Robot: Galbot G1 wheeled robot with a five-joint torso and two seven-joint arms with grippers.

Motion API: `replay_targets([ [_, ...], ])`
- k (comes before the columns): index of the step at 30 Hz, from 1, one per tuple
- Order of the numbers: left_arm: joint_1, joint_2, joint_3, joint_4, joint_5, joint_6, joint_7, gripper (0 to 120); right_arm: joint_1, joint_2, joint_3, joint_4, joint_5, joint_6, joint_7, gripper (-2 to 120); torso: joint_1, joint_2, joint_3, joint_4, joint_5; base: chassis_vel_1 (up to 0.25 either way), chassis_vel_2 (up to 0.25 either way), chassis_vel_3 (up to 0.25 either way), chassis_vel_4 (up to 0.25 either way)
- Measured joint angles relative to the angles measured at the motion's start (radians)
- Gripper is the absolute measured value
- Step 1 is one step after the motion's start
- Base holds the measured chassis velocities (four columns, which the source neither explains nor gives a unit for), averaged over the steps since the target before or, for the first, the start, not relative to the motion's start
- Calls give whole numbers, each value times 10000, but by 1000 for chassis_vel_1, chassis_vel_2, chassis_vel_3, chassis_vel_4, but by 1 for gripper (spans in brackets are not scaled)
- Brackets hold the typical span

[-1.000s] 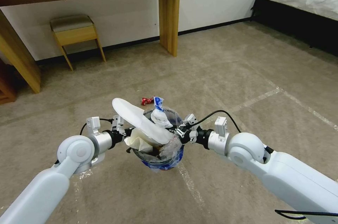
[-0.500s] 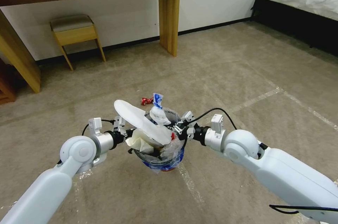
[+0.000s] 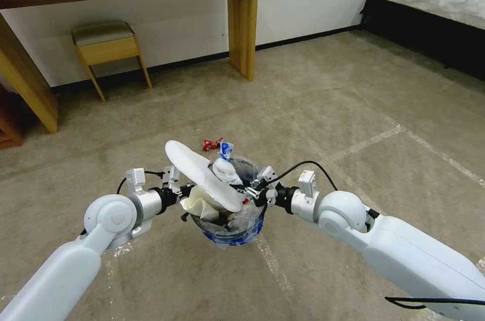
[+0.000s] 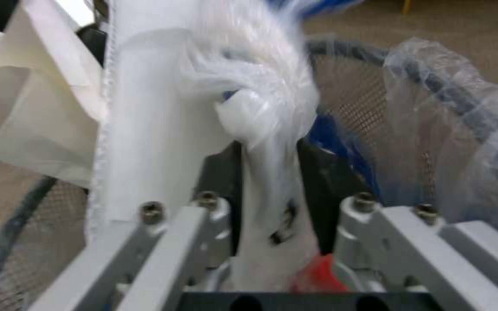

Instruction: Pick up the trash bin and place the garbage on the floor into it.

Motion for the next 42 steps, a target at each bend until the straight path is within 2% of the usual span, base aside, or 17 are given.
replay_targets([
  [1,-1,-6,0,18,3,-3,0,1,-1,-12,14,40,21,0,-2,37,0,0,0,0,0,0,0,0,0],
  [2,-1,-6,0,18,3,-3,0,1,-1,-12,14,40,21,0,-2,37,0,0,0,0,0,0,0,0,0],
  [5,-10,-35,2,55,19,-11,0,1,30,-41,84,119,81,0,-15,54,0,0,0,0,0,0,0,0,0],
  [9,-9,-34,2,68,33,-13,2,1,40,-59,157,164,115,-2,-29,60,0,0,0,0,0,0,0,0,0],
  [11,4,-9,0,109,82,-23,24,1,39,-147,285,269,195,-12,-36,76,0,0,0,1,0,0,0,0,0],
  [15,17,-12,-9,165,146,-28,66,1,5,-216,378,373,246,-26,-46,84,0,0,-1,0,0,0,0,0,0],
  [17,25,-48,-21,260,216,-34,85,1,-71,-311,488,522,307,-45,-49,95,0,0,0,0,0,0,0,0,0],
  [19,25,-50,-28,294,242,-35,100,1,-106,-367,545,585,322,-48,-56,99,0,0,-1,0,0,0,0,0,0],
  [32,21,-87,-329,675,641,-85,268,1,-329,-987,1682,1214,783,-129,-42,100,0,0,0,2,0,0,0,0,0],
  [39,115,-48,-603,850,1082,-191,264,1,-1799,-1205,3689,1449,742,-64,-48,100,0,0,0,1,0,0,0,0,0],
  [42,142,-21,-655,860,1199,-199,287,1,-2234,-1206,4143,1476,666,-58,-51,100,0,0,0,-1,2,0,0,0,0],
])
